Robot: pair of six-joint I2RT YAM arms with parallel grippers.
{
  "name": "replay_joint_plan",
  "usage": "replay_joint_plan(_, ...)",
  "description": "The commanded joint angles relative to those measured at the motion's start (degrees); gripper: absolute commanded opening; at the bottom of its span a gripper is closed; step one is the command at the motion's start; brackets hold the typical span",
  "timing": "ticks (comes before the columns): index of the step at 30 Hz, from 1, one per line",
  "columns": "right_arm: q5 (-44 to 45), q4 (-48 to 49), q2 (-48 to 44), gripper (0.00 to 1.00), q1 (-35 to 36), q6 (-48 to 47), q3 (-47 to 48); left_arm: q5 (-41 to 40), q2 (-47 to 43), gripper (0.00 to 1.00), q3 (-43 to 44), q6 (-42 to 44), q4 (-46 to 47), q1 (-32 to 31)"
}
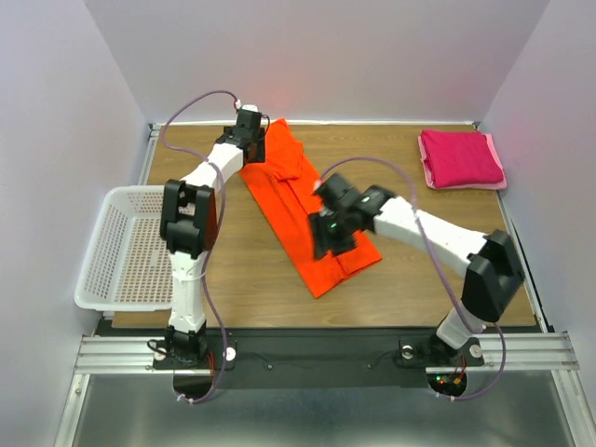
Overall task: Fold and stack the t-shirts
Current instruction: Fold the tshirt
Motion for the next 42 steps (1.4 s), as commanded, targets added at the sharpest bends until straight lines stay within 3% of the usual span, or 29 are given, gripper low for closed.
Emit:
replay_joint_plan(1,10.73,-4.49,-4.29,0.58,-12.44,-6.0,-3.15,-1.61,-20.1,0.74,-7.32,-7.95,3.29,-3.71)
replay_joint_plan(6,9.77,0.24,-1.93,0.52,-20.63,-7.32,-7.63,-3.64,-35.03,0.72,-25.6,-17.52,0.48,-14.32)
replay_joint_plan(11,8.98,2.8,0.8,0.45,-21.87,-6.36,-9.83,0.3,-43.32,0.63,-42.31,-28.25,-1.98,-25.06)
replay_joint_plan(16,9.68,4.73,1.59,0.4,-22.66,-6.71,-11.76,2.16,-43.51,0.51,-49.7,-36.34,-1.99,-35.61)
replay_joint_plan(20,9.33,5.88,2.21,0.4,-22.84,-7.32,-13.43,3.13,-37.9,0.46,-48.84,-38.82,-2.07,-41.5)
replay_joint_plan(25,7.75,7.02,2.65,0.39,-22.84,-7.32,-15.62,2.25,-32.18,0.41,-47.86,-41.44,-5.06,-44.32)
replay_joint_plan(29,3.19,7.72,2.21,0.39,-22.84,-7.41,-18.09,2.51,-31.64,0.39,-51.98,-44.09,-7.08,-44.77)
replay_joint_plan(33,-2.0,8.43,0.54,0.39,-22.49,-6.8,-21.69,2.51,-34.27,0.39,-56.12,-46.46,-10.06,-44.77)
replay_joint_plan(42,-6.93,8.61,-6.04,0.4,-12.82,-1.61,-26.09,4.1,-44.11,0.4,-65.09,-52.16,-14.55,-44.77)
